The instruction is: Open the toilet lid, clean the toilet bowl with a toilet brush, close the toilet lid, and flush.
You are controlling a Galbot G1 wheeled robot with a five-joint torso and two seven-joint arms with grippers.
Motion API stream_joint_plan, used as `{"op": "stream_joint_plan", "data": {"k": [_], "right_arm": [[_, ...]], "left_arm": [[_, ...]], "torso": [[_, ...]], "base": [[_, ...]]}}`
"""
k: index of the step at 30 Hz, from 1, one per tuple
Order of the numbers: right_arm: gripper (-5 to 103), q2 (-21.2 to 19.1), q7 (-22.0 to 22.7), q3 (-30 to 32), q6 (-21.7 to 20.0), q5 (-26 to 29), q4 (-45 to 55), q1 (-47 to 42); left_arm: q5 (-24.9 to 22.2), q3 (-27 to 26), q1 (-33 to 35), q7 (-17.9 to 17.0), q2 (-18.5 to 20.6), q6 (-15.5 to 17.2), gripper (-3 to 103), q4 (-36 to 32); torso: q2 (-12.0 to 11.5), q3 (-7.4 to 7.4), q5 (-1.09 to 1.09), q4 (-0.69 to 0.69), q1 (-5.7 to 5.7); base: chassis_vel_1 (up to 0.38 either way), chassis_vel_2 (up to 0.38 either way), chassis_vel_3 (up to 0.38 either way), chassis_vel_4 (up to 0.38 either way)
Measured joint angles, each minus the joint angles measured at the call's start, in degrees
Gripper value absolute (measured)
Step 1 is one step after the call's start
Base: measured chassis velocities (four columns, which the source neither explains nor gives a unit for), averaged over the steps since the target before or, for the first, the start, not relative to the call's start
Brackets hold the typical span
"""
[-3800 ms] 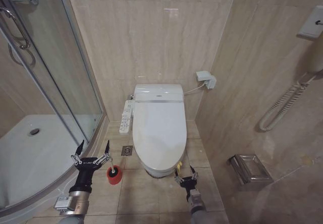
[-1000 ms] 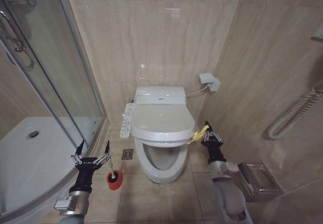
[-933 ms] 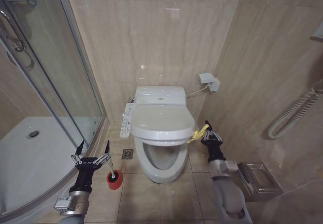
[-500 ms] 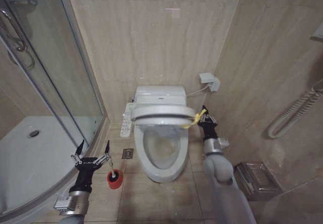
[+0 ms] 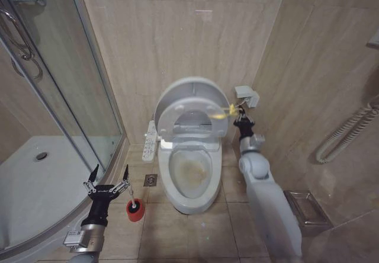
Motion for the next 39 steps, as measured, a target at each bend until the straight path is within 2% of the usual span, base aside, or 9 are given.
{"op": "stream_joint_plan", "data": {"k": [13, 25, 39], "right_arm": [[1, -0.6, 0.0, -2.3, -0.2, 0.4, -9.2, 9.5], [1, -1.9, 0.7, -6.4, -3.3, 2.2, -13.2, 18.4], [1, -3.9, 1.5, -8.2, -4.0, 4.5, -10.8, 17.6]], "left_arm": [[0.0, 0.0, 0.0, 0.0, 0.0, 0.0, 100, 0.0], [0.0, 0.0, 0.0, 0.0, 0.0, 0.0, 100, 0.0], [0.0, 0.0, 0.0, 0.0, 0.0, 0.0, 100, 0.0]], "torso": [[0.0, 0.01, 0.02, -0.03, 0.01], [0.0, 0.01, 0.02, -0.02, 0.01], [0.0, 0.0, 0.01, -0.01, -0.01]], "base": [[0.0, 0.0, 0.0, 0.0], [0.0, 0.0, 0.0, 0.0], [0.0, 0.0, 0.0, 0.0]]}}
